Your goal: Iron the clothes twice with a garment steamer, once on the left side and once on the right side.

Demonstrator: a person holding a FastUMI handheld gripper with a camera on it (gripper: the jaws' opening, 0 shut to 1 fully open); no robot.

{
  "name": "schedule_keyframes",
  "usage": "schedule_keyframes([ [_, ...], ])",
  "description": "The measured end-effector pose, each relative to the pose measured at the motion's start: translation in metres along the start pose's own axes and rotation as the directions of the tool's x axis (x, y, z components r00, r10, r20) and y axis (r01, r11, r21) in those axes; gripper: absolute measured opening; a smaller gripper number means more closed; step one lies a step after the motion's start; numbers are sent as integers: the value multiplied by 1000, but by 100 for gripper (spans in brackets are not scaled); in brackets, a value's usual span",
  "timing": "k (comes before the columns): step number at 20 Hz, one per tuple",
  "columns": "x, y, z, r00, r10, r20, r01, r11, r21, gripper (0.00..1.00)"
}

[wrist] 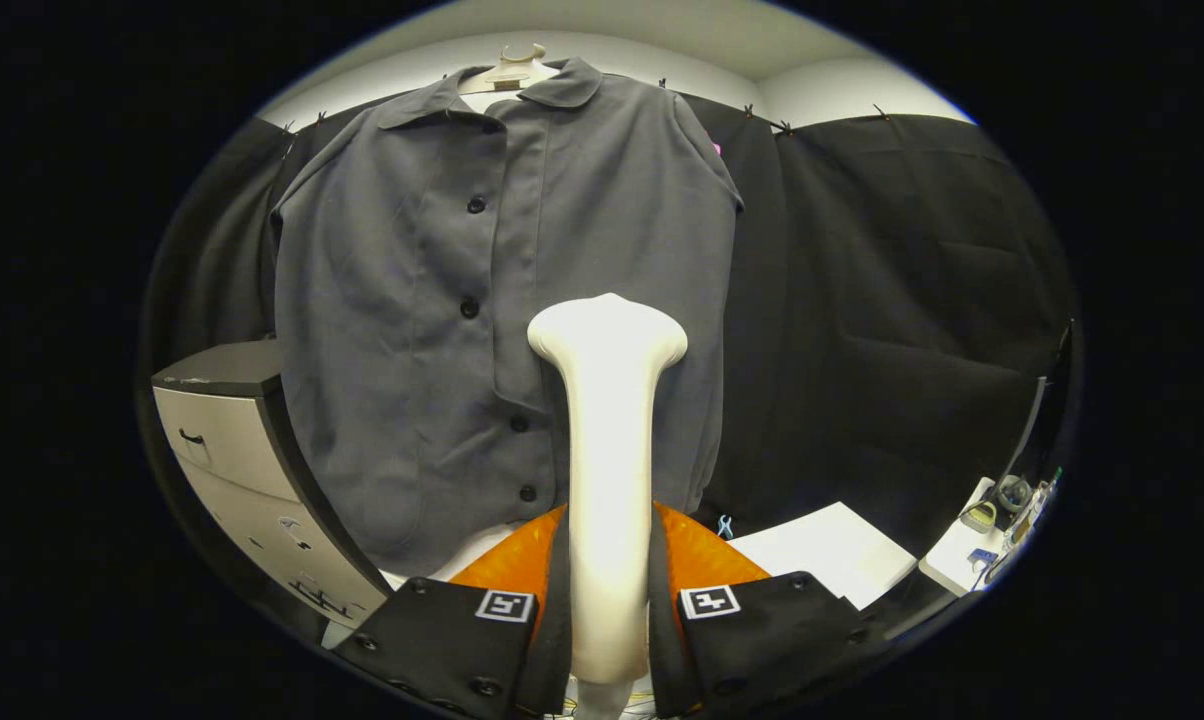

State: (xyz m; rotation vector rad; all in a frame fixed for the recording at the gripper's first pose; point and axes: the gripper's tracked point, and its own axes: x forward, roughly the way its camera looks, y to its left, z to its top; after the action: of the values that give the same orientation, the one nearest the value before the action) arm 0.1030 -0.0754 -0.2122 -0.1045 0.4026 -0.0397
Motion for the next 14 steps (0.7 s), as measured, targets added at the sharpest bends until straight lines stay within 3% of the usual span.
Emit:
schedule_keyframes([
  [14, 5, 1, -73, 993, -13, -118, 16, 999, 29, 40],
])
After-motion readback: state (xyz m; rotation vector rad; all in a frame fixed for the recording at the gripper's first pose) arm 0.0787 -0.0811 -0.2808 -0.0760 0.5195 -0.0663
